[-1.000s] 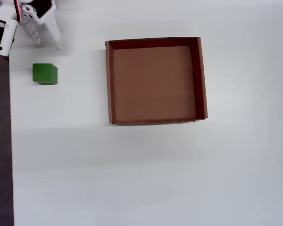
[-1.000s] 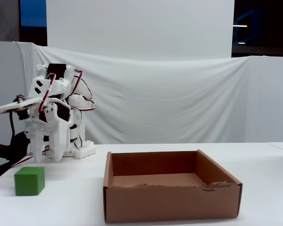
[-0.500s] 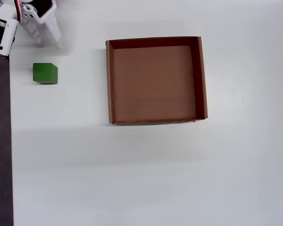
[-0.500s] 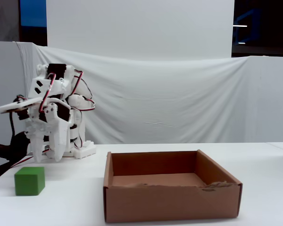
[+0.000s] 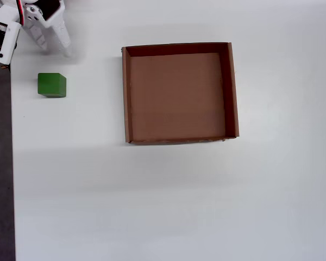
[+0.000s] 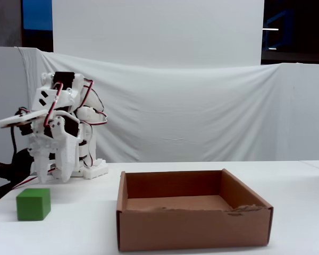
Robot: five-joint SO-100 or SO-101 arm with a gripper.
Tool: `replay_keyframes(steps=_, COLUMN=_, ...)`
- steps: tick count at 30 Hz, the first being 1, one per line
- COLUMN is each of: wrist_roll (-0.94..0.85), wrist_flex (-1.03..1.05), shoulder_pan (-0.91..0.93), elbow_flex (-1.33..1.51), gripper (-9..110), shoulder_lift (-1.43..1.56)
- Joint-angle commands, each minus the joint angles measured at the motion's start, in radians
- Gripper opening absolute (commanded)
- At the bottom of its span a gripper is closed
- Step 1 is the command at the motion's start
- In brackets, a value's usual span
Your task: Grasp a green cube and put it in a box.
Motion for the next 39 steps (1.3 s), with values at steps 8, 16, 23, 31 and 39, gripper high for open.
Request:
replay_keyframes(steps=8, wrist_roll=0.002, wrist_flex=-0.100, shoulder_pan=-0.060, elbow_flex=-0.009, gripper=23, shoulder_lift=-0.032)
replay_keyframes(steps=16, wrist_roll=0.002, wrist_flex=-0.210, shoulder_pan=-0.066, elbow_flex=-0.167, gripper=23, shoulder_lift=-0.301)
replay_keyframes(steps=23, wrist_roll=-0.005, wrist_flex=-0.181, shoulder_pan=-0.066, elbow_flex=-0.318, gripper=23, shoulder_lift=-0.456)
replay_keyframes(steps=31, wrist_roll=-0.066, wrist_flex=-0.276, shoulder_pan=-0.044, elbow_flex=-0.393, gripper=23, shoulder_lift=-0.611)
replay_keyframes(steps=39, wrist_roll=-0.120, wrist_flex=-0.175, shoulder_pan=0.020, elbow_flex=-0.577, gripper=23, shoulder_lift=-0.813)
